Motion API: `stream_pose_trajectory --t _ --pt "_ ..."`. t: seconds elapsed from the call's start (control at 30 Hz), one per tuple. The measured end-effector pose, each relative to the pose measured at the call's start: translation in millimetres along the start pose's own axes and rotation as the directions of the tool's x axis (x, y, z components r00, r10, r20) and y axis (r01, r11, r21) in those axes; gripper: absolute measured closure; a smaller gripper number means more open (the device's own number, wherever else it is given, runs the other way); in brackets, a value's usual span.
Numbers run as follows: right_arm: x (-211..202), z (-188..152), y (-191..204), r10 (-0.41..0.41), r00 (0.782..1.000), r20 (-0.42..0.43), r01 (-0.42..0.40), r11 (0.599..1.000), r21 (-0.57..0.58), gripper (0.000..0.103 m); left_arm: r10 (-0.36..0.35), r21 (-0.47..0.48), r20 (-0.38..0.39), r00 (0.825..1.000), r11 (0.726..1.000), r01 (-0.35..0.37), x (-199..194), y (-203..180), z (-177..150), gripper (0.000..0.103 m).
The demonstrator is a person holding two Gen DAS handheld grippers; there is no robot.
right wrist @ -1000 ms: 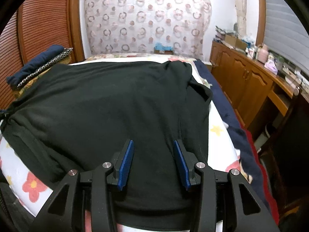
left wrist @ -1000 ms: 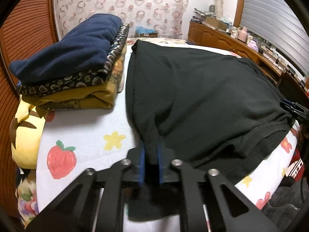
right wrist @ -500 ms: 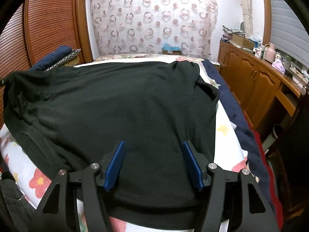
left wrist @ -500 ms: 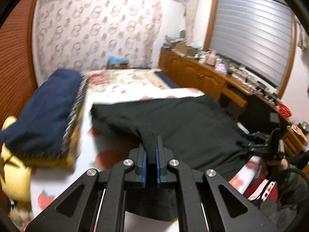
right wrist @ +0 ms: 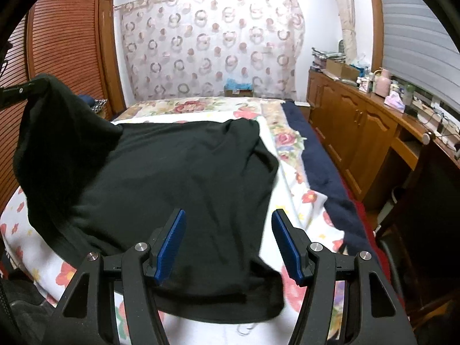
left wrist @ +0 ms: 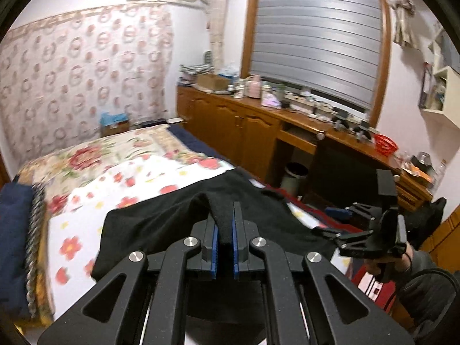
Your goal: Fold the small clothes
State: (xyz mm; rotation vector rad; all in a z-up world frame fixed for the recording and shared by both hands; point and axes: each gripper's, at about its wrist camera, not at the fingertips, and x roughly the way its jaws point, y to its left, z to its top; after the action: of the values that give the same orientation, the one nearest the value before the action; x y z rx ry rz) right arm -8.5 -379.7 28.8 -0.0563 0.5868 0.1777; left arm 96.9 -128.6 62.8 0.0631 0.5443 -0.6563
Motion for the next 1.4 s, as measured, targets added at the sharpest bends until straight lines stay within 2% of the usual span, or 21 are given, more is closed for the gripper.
stream_pose_trajectory --t 0.2,0.27,0.37,0.4,0.47,0.53,0.63,0.9,1.07,1.27,1.3,1.33,1.4 --pt "-5 -2 -4 0.0 1.0 0.025 0.0 1.0 0.012 0.039 -0.055 0.057 0.0 0.998 0.997 0.055 8 -33 19 0.095" --pt "-5 -3 -5 0.001 1.0 0.03 -0.001 1.0 0.011 0.039 -0.073 0.051 -0.023 0.997 0.996 0.074 17 -37 17 0.095" --pt "-3 -5 -6 0.001 1.0 0.03 -0.002 1.0 0.012 0.039 -0.074 0.059 -0.091 0.993 0.995 0.079 32 -34 5 0.076" --pt "-2 -6 -6 0.001 1.0 0.029 -0.001 1.0 0.013 0.039 -0.061 0.063 -0.094 0.994 0.996 0.068 34 -33 2 0.063" --pt "-1 -5 -7 0.003 1.0 0.028 -0.003 1.0 0.014 0.039 -0.026 0.082 -0.091 0.995 0.996 0.034 34 -30 -6 0.056" --pt "0 -4 -8 0.008 1.0 0.027 -0.008 1.0 0.016 0.039 -0.008 0.09 -0.093 0.996 0.996 0.016 31 -25 -13 0.041" --pt "2 0 -5 0.021 0.999 0.028 -0.021 1.0 0.015 0.039 0.04 0.068 -0.07 0.997 0.997 -0.035 21 -14 -22 0.039" --pt "21 16 20 0.086 0.996 0.007 -0.086 0.996 -0.033 0.039 0.13 -0.017 -0.066 0.989 0.991 -0.131 -1 23 -52 0.038" --pt "47 18 35 0.154 0.985 -0.082 -0.16 0.985 -0.071 0.039 0.167 -0.048 -0.079 0.983 0.984 -0.171 -5 37 -68 0.038" --pt "77 20 39 0.183 0.965 -0.188 -0.206 0.973 -0.107 0.039 0.185 -0.077 -0.084 0.979 0.979 -0.191 -5 45 -81 0.038" --pt "80 20 39 0.182 0.963 -0.198 -0.207 0.972 -0.113 0.041 0.184 -0.082 -0.085 0.979 0.978 -0.191 -6 46 -81 0.038" --pt "82 21 39 0.184 0.961 -0.207 -0.213 0.969 -0.124 0.05 0.185 -0.088 -0.085 0.979 0.977 -0.192 -5 47 -83 0.038" --pt "83 22 41 0.182 0.959 -0.215 -0.216 0.965 -0.148 0.062 0.186 -0.093 -0.086 0.979 0.977 -0.194 -6 49 -86 0.038"
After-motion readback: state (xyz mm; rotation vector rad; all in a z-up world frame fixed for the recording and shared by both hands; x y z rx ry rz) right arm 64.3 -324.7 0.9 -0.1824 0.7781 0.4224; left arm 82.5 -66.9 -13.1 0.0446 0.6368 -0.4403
